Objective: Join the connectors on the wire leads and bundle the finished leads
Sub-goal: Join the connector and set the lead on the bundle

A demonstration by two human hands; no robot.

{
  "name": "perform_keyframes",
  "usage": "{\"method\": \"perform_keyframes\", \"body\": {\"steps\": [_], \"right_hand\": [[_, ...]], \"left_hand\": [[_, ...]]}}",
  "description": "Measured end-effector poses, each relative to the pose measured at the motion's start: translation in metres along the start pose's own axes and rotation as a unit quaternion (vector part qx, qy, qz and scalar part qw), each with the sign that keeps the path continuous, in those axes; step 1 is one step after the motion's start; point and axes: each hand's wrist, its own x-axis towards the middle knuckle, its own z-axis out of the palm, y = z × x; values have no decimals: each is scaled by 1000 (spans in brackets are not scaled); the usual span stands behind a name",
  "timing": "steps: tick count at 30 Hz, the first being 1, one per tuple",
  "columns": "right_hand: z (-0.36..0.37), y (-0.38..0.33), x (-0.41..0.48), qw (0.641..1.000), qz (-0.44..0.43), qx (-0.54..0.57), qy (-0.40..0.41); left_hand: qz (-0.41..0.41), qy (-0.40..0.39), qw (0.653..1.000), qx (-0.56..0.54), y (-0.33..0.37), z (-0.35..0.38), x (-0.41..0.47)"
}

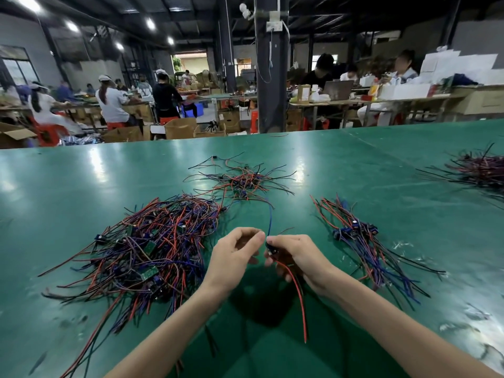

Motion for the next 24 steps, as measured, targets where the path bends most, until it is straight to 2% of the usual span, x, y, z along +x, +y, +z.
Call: {"method": "perform_keyframes", "body": {"steps": [3,6,12,18,24], "right_hand": [[4,3,-2,998,-9,-62,-30],[4,6,-3,991,-31,-120,-45],[6,11,-8,970,-78,-224,-59],[6,9,-9,967,-78,-236,-65],[4,12,-7,967,-78,-226,-86]], "left_hand": [[-36,-57,997,-27,-1,-2,1],[-86,-77,990,-76,-1,-5,2],[-141,-127,978,-87,-7,-12,7],[-156,-142,969,-126,-11,-14,8],[-151,-166,968,-115,-12,-18,11]]}}
